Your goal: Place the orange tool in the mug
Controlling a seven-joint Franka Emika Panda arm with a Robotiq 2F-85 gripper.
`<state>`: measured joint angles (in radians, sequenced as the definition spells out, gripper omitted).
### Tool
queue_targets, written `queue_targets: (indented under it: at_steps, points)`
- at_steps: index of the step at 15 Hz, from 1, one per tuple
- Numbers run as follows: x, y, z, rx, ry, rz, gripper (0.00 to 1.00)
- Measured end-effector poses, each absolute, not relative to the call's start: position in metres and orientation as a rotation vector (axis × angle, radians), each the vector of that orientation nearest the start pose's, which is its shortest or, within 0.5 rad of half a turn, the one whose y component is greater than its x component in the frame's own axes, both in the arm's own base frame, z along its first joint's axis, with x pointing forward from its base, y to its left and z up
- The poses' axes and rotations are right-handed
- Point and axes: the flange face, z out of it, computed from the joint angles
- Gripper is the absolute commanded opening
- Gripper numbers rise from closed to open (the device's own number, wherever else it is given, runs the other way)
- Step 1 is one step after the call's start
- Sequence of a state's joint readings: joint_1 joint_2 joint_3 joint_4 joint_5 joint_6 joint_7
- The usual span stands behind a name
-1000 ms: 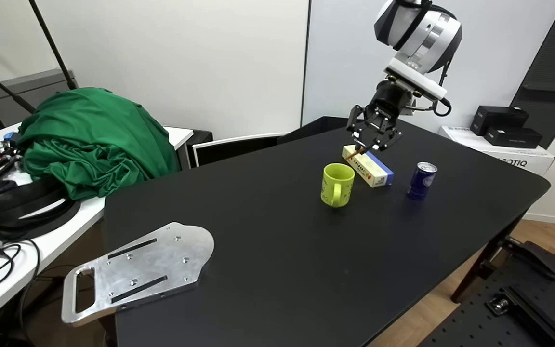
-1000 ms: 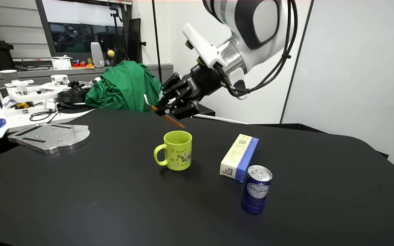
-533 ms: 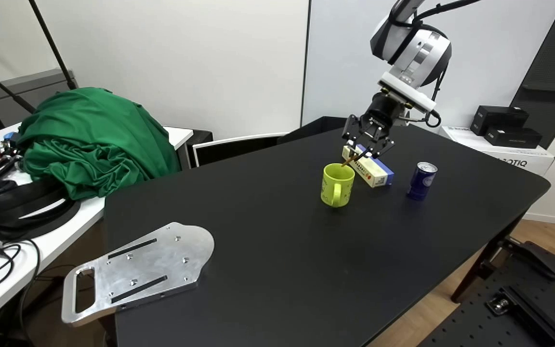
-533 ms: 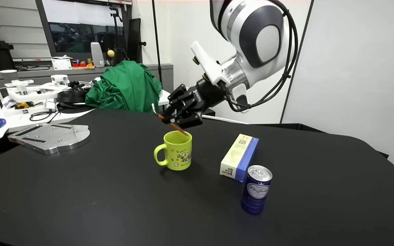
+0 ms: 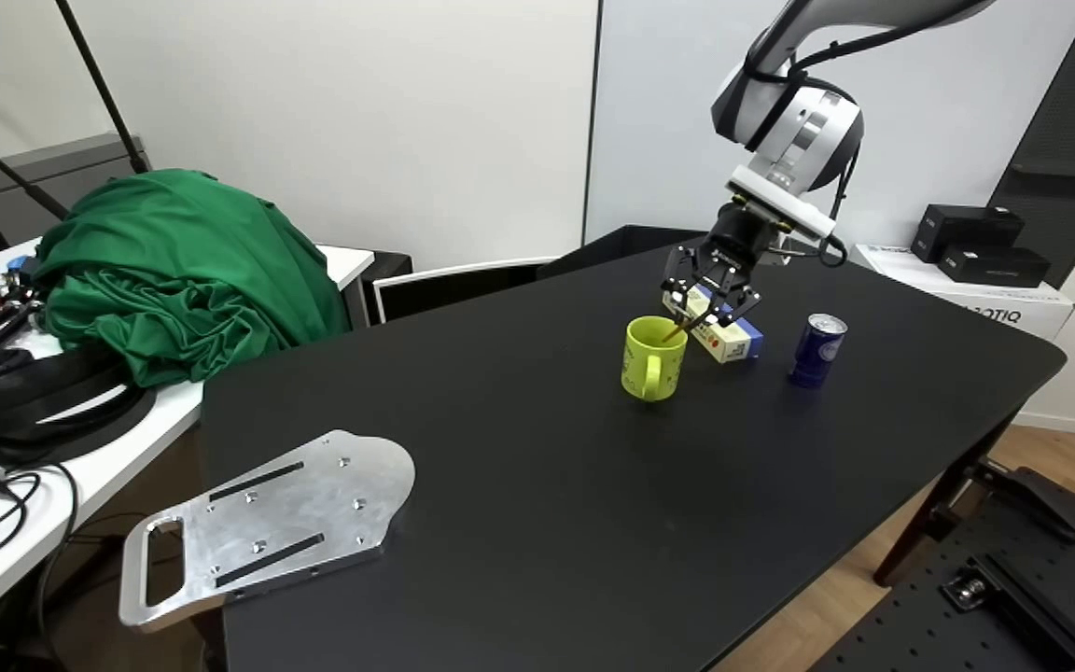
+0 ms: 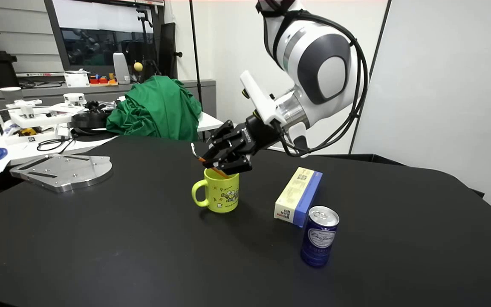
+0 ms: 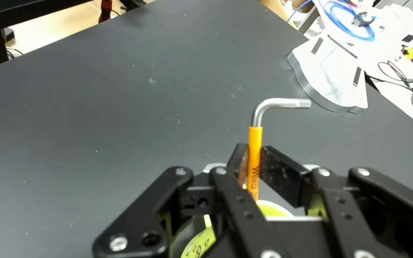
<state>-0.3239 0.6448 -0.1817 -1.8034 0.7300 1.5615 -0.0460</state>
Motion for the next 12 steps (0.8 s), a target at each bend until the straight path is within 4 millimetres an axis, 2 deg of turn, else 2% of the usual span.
queue_targets:
  at_steps: [2,3,8,12]
  points:
    - [0.522,-0.208,0.164,-2.069,0.911,0.787,0.04]
    - [0.521,-0.209,0.161,-2.068,0.919,0.787,0.37]
    - [0.524,-0.210,0.162,-2.082,0.921,0.773,0.70]
    - [0.535,-0.205,0.189,-2.116,0.888,0.722,0.97]
